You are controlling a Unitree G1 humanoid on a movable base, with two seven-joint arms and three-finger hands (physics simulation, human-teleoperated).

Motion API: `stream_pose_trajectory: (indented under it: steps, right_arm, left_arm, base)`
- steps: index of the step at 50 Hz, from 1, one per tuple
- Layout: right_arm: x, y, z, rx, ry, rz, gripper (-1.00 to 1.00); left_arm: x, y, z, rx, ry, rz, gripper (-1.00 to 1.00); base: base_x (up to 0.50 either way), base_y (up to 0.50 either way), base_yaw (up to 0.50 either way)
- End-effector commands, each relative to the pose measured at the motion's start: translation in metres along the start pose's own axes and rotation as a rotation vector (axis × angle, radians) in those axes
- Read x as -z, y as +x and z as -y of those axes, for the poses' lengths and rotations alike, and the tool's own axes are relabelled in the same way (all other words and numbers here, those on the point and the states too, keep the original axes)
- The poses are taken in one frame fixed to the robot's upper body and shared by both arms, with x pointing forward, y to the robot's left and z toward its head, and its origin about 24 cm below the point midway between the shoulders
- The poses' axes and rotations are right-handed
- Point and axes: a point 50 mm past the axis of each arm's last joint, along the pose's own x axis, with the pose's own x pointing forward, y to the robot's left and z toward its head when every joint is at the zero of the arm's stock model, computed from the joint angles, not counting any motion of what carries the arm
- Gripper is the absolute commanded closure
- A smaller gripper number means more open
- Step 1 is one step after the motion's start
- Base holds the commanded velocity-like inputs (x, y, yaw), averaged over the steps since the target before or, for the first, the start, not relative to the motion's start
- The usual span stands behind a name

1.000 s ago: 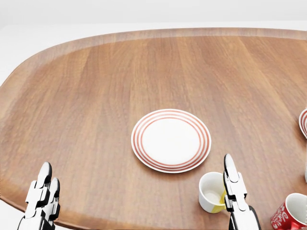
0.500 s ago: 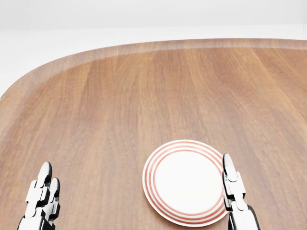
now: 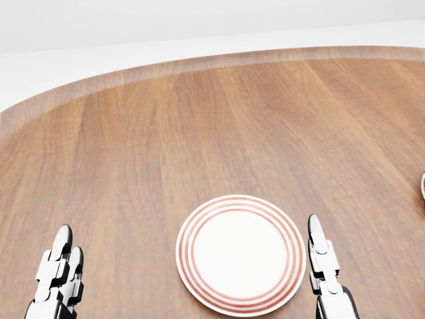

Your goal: Put the red mug on the left plate.

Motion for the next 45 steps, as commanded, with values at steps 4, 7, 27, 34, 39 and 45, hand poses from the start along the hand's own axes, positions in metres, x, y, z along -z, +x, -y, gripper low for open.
stream_pose_trajectory:
  steps: [4, 7, 27, 34, 39, 45]
  right_arm:
    - [0.0, 0.0, -0.001, 0.0, -0.005, -0.001, -1.0]
    - [0.001, 0.0, -0.001, 0.0, -0.007, -0.002, -1.0]
    - [-0.038, 0.033, 0.07, 0.352, -0.311, 0.083, -1.0]
    - [-0.068, 0.052, 0.089, 0.335, -0.635, 0.159, -1.0]
    - [-0.073, 0.048, 0.096, 0.334, -0.867, 0.102, -1.0]
    - [-0.087, 0.009, 0.12, 0.375, -1.106, -0.094, -1.0]
  left_arm:
    - [0.0, 0.0, 0.0, 0.0, -0.001, -0.001, -1.0]
    - [0.0, 0.0, 0.0, 0.0, 0.001, -0.002, -1.0]
    - [-0.004, 0.009, 0.004, -0.003, 0.01, 0.028, -1.0]
    - [-0.005, 0.01, 0.004, -0.005, 0.012, 0.037, -1.0]
    - [-0.005, 0.01, 0.004, -0.005, 0.016, 0.038, -1.0]
    - [-0.005, 0.011, 0.005, -0.006, 0.016, 0.039, -1.0]
  base:
    - [0.51, 0.01, 0.0]
    - [0.51, 0.01, 0.0]
    - [0.19, 0.0, 0.0]
    - [0.0, 0.0, 0.0]
    - [0.0, 0.0, 0.0]
    - [0.0, 0.0, 0.0]
